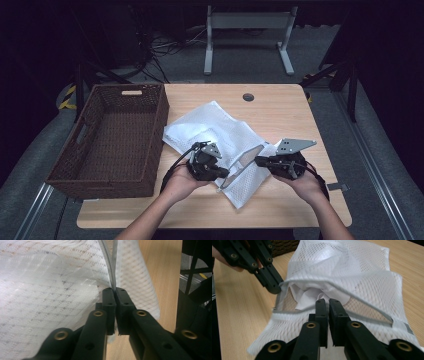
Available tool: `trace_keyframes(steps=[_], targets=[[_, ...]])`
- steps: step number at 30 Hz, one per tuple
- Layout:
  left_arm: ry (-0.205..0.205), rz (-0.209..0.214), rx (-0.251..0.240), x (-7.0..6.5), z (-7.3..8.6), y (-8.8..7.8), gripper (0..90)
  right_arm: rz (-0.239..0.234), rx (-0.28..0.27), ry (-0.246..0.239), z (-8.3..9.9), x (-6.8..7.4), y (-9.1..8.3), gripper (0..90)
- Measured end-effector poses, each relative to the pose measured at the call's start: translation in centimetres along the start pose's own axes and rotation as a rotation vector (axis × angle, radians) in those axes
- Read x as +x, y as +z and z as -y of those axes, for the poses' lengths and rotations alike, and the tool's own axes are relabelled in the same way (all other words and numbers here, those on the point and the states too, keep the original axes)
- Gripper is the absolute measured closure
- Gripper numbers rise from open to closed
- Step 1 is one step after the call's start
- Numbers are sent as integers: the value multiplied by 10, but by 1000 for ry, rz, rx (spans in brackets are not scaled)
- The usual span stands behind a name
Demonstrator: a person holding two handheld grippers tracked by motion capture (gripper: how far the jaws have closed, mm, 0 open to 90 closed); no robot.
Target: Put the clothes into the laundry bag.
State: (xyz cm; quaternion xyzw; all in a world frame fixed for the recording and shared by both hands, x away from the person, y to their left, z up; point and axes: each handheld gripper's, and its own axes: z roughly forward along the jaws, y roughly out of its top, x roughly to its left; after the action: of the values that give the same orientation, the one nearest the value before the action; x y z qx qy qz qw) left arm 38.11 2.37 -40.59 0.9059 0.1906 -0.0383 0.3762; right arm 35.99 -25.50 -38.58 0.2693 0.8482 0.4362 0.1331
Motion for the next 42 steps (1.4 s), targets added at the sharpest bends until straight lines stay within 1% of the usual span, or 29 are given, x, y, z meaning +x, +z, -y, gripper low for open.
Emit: trace_keyframes(steps=[1, 4, 5, 6, 7, 8, 9, 10, 11, 12, 13, 14, 16, 18, 21, 23, 25, 26, 27, 28, 29, 30, 31, 32, 37, 40, 41, 42], targets=[[2, 2, -7, 0, 0, 0, 813, -2, -3, 10, 0, -1, 1, 775], [1, 6, -21, -2, 0, -4, 757, 1, -8, 15, -1, -4, 1, 758], [-2, 3, -22, -3, 0, -6, 764, 6, -9, 14, -2, -7, 1, 758], [-2, 3, -25, -3, 0, -8, 812, 19, -5, 12, -3, -9, 1, 769], [-8, -2, -24, -4, 0, -10, 849, 39, 0, 11, -5, -14, 1, 792], [-9, -4, -23, -5, 2, -10, 880, 48, 3, 18, -6, -20, 1, 816], [-10, -8, -19, -5, 3, -9, 898, 65, 8, 25, -6, -26, 2, 845], [-10, -6, -10, -7, 5, -7, 898, 78, 15, 30, -6, -31, 4, 861], [-7, -12, -6, -8, 7, -5, 899, 98, 34, 35, -6, -39, 7, 874], [-7, -25, 5, -9, 9, -3, 900, 112, 46, 36, -6, -44, 9, 882], [-8, -26, 11, -10, 11, -1, 900, 127, 58, 45, -5, -51, 12, 893], [-10, -26, 22, -11, 13, 1, 900, 139, 68, 55, -4, -58, 16, 896], [-16, -44, 39, -12, 18, 5, 900, 165, 83, 75, 0, -71, 21, 898], [-25, -49, 55, -13, 23, 11, 900, 186, 102, 95, 3, -82, 28, 899], [-26, -79, 95, -14, 28, 21, 900, 218, 143, 112, 8, -98, 42, 899], [-30, -84, 105, -14, 31, 25, 900, 233, 163, 123, 11, -107, 50, 899], [-35, -86, 109, -13, 32, 26, 900, 239, 184, 135, 14, -115, 60, 899], [-36, -86, 106, -12, 32, 27, 900, 239, 184, 135, 14, -115, 60, 899], [-44, -89, 111, -12, 33, 26, 900, 238, 191, 141, 15, -118, 64, 899], [-42, -91, 116, -10, 33, 27, 900, 237, 201, 138, 15, -119, 66, 899], [-48, -94, 112, -9, 34, 28, 900, 239, 209, 136, 15, -120, 69, 899], [-51, -99, 120, -7, 35, 29, 900, 232, 219, 140, 17, -122, 73, 899], [-59, -98, 121, -6, 35, 29, 900, 233, 224, 144, 19, -122, 74, 900], [-59, -95, 117, -6, 36, 29, 900, 232, 229, 148, 20, -121, 76, 900], [-64, -97, 123, -4, 36, 30, 900, 233, 240, 147, 21, -121, 76, 900], [-61, -113, 134, -1, 36, 30, 900, 232, 255, 135, 21, -119, 75, 900], [-68, -121, 135, 0, 36, 29, 900, 230, 258, 132, 22, -119, 74, 900], [-73, -120, 135, 2, 37, 29, 900, 231, 260, 129, 22, -119, 73, 900]])
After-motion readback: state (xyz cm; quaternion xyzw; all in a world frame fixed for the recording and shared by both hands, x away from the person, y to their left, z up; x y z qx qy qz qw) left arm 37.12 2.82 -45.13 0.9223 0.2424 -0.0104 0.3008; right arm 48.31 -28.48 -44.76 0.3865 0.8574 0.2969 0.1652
